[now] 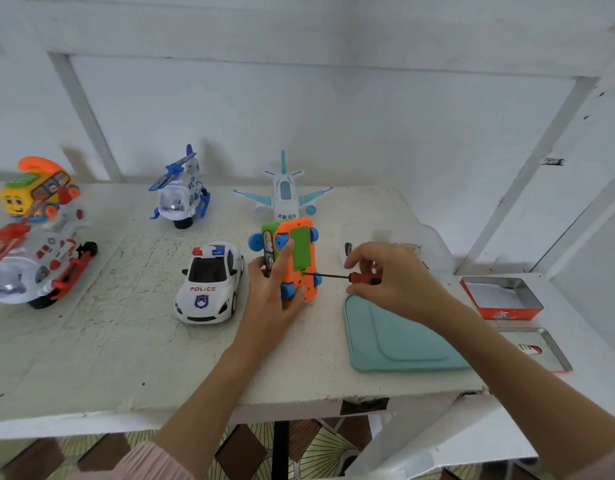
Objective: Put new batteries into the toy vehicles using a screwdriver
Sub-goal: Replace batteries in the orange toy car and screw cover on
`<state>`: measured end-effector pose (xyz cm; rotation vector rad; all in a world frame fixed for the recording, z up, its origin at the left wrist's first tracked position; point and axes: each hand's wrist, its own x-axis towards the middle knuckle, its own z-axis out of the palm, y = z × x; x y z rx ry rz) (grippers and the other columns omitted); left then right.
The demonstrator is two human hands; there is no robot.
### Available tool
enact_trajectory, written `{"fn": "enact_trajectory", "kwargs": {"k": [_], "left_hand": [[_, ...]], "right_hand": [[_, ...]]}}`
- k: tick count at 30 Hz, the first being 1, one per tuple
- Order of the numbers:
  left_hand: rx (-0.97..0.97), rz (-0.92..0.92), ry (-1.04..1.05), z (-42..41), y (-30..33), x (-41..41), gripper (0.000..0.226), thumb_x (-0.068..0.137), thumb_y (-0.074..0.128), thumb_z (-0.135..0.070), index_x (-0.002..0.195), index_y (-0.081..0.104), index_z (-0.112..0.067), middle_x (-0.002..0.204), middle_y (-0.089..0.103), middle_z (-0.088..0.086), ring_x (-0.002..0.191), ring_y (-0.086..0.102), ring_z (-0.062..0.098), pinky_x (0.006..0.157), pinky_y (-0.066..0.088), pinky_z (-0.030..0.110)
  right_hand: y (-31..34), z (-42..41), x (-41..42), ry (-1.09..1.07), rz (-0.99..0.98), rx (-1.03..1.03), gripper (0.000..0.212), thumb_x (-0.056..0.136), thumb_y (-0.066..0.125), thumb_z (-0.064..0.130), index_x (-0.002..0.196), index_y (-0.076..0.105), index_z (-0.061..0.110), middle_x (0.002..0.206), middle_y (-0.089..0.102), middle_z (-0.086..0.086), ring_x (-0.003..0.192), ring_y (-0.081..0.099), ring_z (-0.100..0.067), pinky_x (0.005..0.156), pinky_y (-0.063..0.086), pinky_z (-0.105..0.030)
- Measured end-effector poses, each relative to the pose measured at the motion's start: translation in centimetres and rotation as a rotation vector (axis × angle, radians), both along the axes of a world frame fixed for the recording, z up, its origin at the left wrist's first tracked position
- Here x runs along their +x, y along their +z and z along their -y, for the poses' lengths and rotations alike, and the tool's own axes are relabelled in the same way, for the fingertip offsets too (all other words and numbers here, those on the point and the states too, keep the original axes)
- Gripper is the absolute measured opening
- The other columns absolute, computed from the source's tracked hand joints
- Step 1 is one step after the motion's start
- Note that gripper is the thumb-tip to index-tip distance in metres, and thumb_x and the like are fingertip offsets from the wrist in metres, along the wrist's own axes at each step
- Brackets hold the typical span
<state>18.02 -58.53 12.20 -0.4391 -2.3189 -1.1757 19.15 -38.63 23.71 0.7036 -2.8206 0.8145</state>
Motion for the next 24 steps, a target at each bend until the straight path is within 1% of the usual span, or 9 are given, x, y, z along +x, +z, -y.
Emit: {"fn": "enact_trajectory", "kwargs": {"k": [2,4,7,9,11,13,16,20,24], "left_hand": [[-0.006,-0.003,0.003,0.02,0.06,0.02,0.069,0.082,0.042,-0.050,0.142,0.008,-0.045,0.119,0.023,-0.002,0.099,0.035,-0.007,0.087,0.029,0.003],[-0.005,0.002,0.006,0.04,0.03,0.00,0.068,0.082,0.042,-0.051,0.142,0.009,-0.045,0.118,0.022,-0.004,0.102,0.037,0.002,0.088,0.030,0.005],[-0.011,0.001,0.014,-0.01,0.04,-0.01,0.067,0.083,0.043,-0.050,0.142,0.010,-0.045,0.121,0.021,-0.003,0.109,0.039,0.010,0.089,0.029,0.003],[-0.007,0.002,0.017,-0.01,0.17,0.04,0.069,0.085,0.050,-0.043,0.141,0.010,-0.045,0.121,0.023,-0.002,0.106,0.038,0.009,0.086,0.028,0.002],[-0.003,0.007,0.018,0.03,0.21,0.07,0.072,0.088,0.057,-0.034,0.141,0.010,-0.045,0.120,0.023,-0.001,0.104,0.039,0.010,0.085,0.029,0.003],[-0.004,-0.002,0.022,0.05,0.16,0.06,0.073,0.088,0.057,-0.033,0.142,0.010,-0.046,0.119,0.024,-0.002,0.104,0.039,0.010,0.087,0.030,0.005],[-0.015,0.005,0.029,-0.04,0.16,0.05,0.072,0.086,0.054,-0.033,0.141,0.010,-0.045,0.120,0.023,-0.002,0.106,0.040,0.011,0.088,0.029,0.006],[-0.027,-0.020,0.042,0.05,0.17,0.08,0.068,0.084,0.047,-0.047,0.141,0.010,-0.046,0.116,0.025,-0.001,0.102,0.039,0.010,0.085,0.028,0.006],[-0.028,-0.024,0.025,0.14,0.10,0.19,0.069,0.082,0.045,-0.049,0.142,0.010,-0.045,0.115,0.025,-0.002,0.101,0.039,0.010,0.086,0.029,0.007]], "right_hand": [[0.31,0.17,0.07,-0.062,0.166,-0.037,0.026,0.084,0.061,0.040,0.101,0.057,0.021,0.076,0.064,-0.001,0.047,0.055,-0.007,0.045,0.042,-0.016],[0.14,0.15,-0.04,-0.101,0.247,-0.051,0.024,0.092,0.048,0.040,0.091,0.055,0.017,0.064,0.063,-0.003,0.033,0.049,-0.004,0.037,0.039,-0.015],[-0.12,-0.17,-0.31,-0.107,0.077,-0.078,0.014,0.087,0.061,0.025,0.096,0.062,0.013,0.060,0.059,0.004,0.049,0.055,-0.006,0.057,0.050,-0.021],[-0.02,-0.37,-0.33,-0.070,0.033,-0.130,0.023,0.077,0.073,0.019,0.098,0.063,0.017,0.068,0.058,0.001,0.057,0.053,-0.005,0.066,0.051,-0.026],[0.32,-0.42,-0.20,-0.043,0.121,-0.166,0.034,0.075,0.075,0.019,0.105,0.061,0.020,0.076,0.057,-0.001,0.054,0.052,-0.004,0.057,0.048,-0.023],[0.70,-0.30,0.02,-0.055,0.288,-0.211,0.030,0.082,0.067,0.030,0.109,0.055,0.024,0.076,0.062,-0.006,0.041,0.054,-0.008,0.041,0.043,-0.020],[0.56,-0.35,0.04,-0.091,0.315,-0.113,0.022,0.094,0.046,0.035,0.095,0.056,0.016,0.062,0.064,-0.008,0.032,0.051,-0.011,0.038,0.042,-0.022],[0.24,-0.51,-0.02,-0.093,0.105,-0.227,0.015,0.082,0.067,0.013,0.097,0.063,0.012,0.069,0.061,-0.004,0.047,0.052,-0.004,0.046,0.047,-0.017],[0.59,-0.53,0.19,-0.040,0.244,-0.401,0.035,0.075,0.074,0.008,0.105,0.060,0.020,0.085,0.062,-0.004,0.061,0.065,-0.017,0.050,0.055,-0.025]]}}
